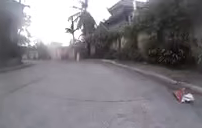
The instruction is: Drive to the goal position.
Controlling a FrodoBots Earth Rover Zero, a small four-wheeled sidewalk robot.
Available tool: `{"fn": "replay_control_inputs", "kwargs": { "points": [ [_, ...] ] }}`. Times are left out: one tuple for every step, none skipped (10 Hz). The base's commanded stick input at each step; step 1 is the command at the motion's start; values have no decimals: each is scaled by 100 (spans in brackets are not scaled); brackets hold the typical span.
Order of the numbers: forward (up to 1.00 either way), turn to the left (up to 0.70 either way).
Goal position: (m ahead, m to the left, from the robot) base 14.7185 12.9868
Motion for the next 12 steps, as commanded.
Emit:
{"fn": "replay_control_inputs", "kwargs": {
  "points": [
    [100,0],
    [100,0],
    [100,0],
    [100,0],
    [100,0],
    [100,0],
    [100,0],
    [100,0],
    [100,0],
    [100,0],
    [100,0],
    [100,0]
  ]
}}
